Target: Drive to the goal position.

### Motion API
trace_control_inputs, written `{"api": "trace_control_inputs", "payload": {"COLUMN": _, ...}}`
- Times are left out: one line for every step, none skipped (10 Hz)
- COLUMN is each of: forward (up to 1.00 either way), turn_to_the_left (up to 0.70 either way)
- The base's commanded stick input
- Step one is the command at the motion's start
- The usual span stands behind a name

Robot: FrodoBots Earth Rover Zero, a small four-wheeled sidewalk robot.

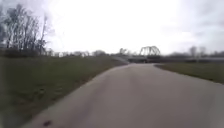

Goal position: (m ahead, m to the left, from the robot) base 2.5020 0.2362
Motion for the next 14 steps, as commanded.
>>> {"api": "trace_control_inputs", "payload": {"forward": 1.00, "turn_to_the_left": -0.14}}
{"api": "trace_control_inputs", "payload": {"forward": 1.00, "turn_to_the_left": -0.05}}
{"api": "trace_control_inputs", "payload": {"forward": 1.00, "turn_to_the_left": 0.00}}
{"api": "trace_control_inputs", "payload": {"forward": 1.00, "turn_to_the_left": 0.00}}
{"api": "trace_control_inputs", "payload": {"forward": 1.00, "turn_to_the_left": 0.00}}
{"api": "trace_control_inputs", "payload": {"forward": 1.00, "turn_to_the_left": 0.00}}
{"api": "trace_control_inputs", "payload": {"forward": 1.00, "turn_to_the_left": 0.00}}
{"api": "trace_control_inputs", "payload": {"forward": 1.00, "turn_to_the_left": 0.00}}
{"api": "trace_control_inputs", "payload": {"forward": 1.00, "turn_to_the_left": 0.00}}
{"api": "trace_control_inputs", "payload": {"forward": 1.00, "turn_to_the_left": 0.00}}
{"api": "trace_control_inputs", "payload": {"forward": 1.00, "turn_to_the_left": 0.00}}
{"api": "trace_control_inputs", "payload": {"forward": 1.00, "turn_to_the_left": 0.00}}
{"api": "trace_control_inputs", "payload": {"forward": 1.00, "turn_to_the_left": 0.00}}
{"api": "trace_control_inputs", "payload": {"forward": 1.00, "turn_to_the_left": 0.00}}
